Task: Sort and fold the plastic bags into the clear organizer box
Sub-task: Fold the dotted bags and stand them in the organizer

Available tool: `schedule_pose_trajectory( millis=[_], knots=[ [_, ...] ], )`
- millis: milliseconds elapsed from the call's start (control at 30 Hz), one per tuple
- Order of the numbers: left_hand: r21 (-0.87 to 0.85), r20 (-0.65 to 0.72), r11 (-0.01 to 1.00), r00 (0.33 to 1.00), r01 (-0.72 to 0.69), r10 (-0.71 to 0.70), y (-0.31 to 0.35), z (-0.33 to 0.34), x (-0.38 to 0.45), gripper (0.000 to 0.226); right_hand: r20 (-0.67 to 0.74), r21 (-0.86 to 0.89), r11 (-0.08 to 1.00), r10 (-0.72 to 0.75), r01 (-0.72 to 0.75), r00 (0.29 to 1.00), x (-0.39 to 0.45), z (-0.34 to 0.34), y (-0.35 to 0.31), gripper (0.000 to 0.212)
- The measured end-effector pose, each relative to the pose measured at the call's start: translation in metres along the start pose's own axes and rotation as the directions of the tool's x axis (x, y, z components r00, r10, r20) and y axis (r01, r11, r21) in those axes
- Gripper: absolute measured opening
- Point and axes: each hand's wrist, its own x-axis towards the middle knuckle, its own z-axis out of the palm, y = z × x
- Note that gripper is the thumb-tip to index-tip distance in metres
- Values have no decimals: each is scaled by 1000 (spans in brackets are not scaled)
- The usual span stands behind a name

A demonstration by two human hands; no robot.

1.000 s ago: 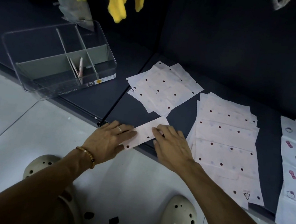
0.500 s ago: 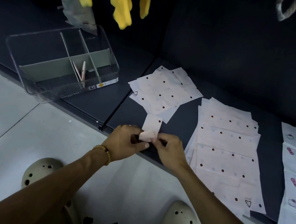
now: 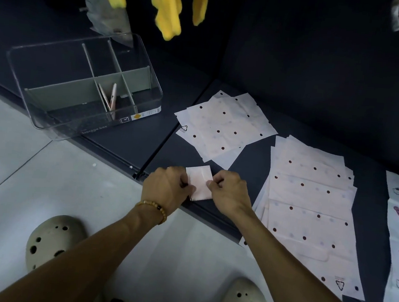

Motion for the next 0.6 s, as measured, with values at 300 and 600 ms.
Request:
schedule_pose_trajectory(
  millis=[300,600],
  knots=[
    [165,78,800,816,-577,573,-16,2,2,27,-25,-74,994,-78,76,997,7,-3,-5,6],
    [210,16,772,791,-601,611,-14,0,-8,24,-214,-446,797,-537,407,816,-25,6,27,30]
  ],
)
